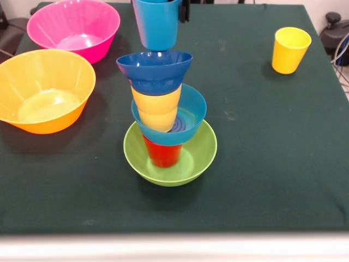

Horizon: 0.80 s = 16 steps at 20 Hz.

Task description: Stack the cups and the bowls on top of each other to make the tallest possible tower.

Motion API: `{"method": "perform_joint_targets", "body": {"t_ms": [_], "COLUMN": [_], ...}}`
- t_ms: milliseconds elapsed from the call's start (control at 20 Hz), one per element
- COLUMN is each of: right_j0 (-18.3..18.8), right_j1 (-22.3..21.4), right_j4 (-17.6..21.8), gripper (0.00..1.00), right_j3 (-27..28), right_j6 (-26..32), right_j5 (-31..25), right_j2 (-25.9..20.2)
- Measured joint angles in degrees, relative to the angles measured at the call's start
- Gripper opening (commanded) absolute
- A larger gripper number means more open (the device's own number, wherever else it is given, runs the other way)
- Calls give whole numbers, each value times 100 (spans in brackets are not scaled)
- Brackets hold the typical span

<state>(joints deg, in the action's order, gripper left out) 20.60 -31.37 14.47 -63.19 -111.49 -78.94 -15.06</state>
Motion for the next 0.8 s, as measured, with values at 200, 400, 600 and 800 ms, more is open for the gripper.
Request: {"method": "perform_joint_targets", "body": {"t_ms": [200,400,600,800], "right_j0": [0,0,0,0], "right_j1": [-10,-25,-42,-80], "right_j4": [14,31,55,77], "gripper": [0,0,0,0], "right_j3": [2,3,2,3], "right_j6": [0,0,0,0], "right_j5": [-7,-7,-7,-7], "right_j2": [0,0,0,0]}}
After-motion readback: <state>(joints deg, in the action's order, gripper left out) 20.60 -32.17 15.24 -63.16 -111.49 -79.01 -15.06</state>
